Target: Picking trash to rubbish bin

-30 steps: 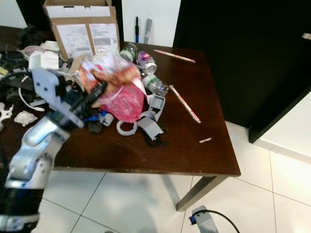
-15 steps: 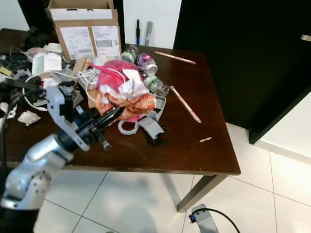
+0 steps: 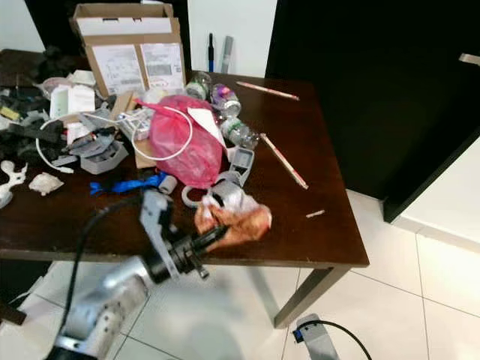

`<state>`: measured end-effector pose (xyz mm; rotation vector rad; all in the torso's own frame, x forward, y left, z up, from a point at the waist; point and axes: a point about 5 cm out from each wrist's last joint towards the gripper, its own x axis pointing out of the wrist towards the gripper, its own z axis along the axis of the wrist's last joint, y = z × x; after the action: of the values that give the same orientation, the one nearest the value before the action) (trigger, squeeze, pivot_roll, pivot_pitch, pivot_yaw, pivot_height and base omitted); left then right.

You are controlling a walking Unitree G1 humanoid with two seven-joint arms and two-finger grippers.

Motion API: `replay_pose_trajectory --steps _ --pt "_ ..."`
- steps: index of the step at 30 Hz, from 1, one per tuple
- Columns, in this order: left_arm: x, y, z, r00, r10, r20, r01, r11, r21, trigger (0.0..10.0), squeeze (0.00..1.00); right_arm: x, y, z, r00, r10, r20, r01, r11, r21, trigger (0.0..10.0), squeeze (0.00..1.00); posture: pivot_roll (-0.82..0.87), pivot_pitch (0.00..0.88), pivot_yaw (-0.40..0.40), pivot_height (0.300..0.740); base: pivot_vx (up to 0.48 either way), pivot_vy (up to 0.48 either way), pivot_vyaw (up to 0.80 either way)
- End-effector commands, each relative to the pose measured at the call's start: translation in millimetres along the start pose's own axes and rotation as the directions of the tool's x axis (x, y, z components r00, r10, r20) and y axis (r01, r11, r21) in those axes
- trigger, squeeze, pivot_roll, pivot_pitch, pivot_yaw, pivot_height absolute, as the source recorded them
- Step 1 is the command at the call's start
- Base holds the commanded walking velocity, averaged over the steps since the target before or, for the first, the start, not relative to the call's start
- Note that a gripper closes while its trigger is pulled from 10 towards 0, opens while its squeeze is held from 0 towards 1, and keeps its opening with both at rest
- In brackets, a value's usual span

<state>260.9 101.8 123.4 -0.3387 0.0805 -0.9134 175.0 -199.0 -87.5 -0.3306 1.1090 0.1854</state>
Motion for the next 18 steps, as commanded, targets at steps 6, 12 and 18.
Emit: replay_pose_trajectory --steps 6,12,18 --pt "2.0 -3.8 -12.3 0.999 -0.020 -0.033 0.019 1.000 -0.014 10.0 0.00 -0.7 1.6 -12.0 0.999 0.000 -0.037 0.001 1.000 0.015 10.0 0.00 0.19 0.095 -0.093 0.740 -0.341 0.000 0.00" --pt "1.8 -2.7 -14.1 0.999 -0.020 -0.039 0.019 1.000 -0.016 10.0 0.00 -0.6 2.7 -12.2 0.999 0.001 -0.038 -0.001 1.000 0.017 10.0 0.00 0.19 0.096 -0.087 0.740 -0.352 0.000 0.00" --pt "-1.3 1.6 -23.3 0.998 -0.004 -0.065 0.002 1.000 -0.030 10.0 0.00 -0.7 3.0 -13.5 0.999 0.001 -0.042 0.000 1.000 0.013 10.0 0.00 0.18 0.093 -0.090 0.740 -0.359 0.000 0.00"
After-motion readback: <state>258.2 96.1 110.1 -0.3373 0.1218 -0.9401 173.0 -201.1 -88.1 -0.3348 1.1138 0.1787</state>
